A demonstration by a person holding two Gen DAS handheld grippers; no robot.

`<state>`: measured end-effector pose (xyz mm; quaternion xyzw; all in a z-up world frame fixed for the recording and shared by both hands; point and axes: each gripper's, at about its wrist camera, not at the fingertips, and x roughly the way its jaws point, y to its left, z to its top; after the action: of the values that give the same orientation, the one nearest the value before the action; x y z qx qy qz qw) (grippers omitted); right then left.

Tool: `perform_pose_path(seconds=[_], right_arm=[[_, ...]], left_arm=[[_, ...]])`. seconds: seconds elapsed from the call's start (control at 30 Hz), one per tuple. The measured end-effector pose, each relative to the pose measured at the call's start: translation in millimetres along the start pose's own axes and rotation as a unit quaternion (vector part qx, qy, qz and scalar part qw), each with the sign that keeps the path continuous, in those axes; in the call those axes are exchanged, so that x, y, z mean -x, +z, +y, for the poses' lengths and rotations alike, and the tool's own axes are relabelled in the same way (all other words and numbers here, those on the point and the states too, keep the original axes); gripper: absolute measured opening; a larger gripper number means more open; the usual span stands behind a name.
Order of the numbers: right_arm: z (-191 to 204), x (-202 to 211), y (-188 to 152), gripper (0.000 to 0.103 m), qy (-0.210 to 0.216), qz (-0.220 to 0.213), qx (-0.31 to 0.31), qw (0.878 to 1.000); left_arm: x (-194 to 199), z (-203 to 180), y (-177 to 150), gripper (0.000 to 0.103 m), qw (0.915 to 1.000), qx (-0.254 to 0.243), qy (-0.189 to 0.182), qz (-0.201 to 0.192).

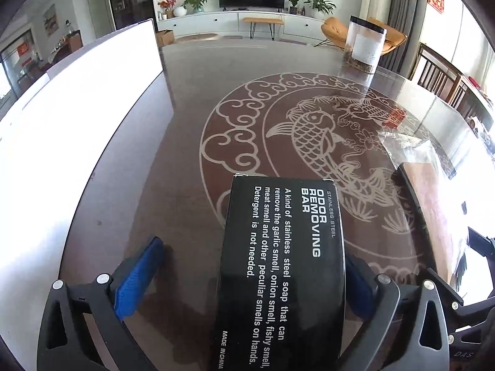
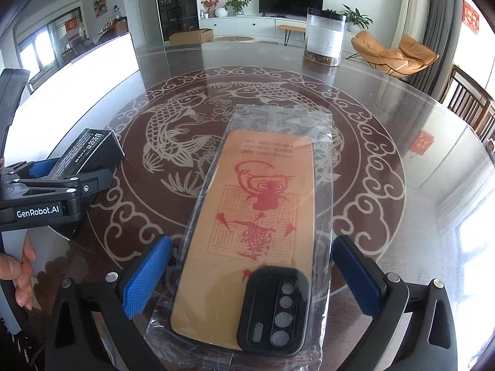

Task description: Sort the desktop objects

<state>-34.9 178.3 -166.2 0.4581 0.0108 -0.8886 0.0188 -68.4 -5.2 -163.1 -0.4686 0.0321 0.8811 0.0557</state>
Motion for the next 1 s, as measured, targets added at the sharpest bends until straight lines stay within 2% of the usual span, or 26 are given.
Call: perform_pose_path(seconds=[1.0], right_arm=[[-0.3, 0.1, 0.4, 0.103, -0.001, 0.0, 0.0, 1.0]], left_arm=[[-3.5, -0.9, 2.6, 0.103, 1.0, 0.002, 0.001, -0.003]])
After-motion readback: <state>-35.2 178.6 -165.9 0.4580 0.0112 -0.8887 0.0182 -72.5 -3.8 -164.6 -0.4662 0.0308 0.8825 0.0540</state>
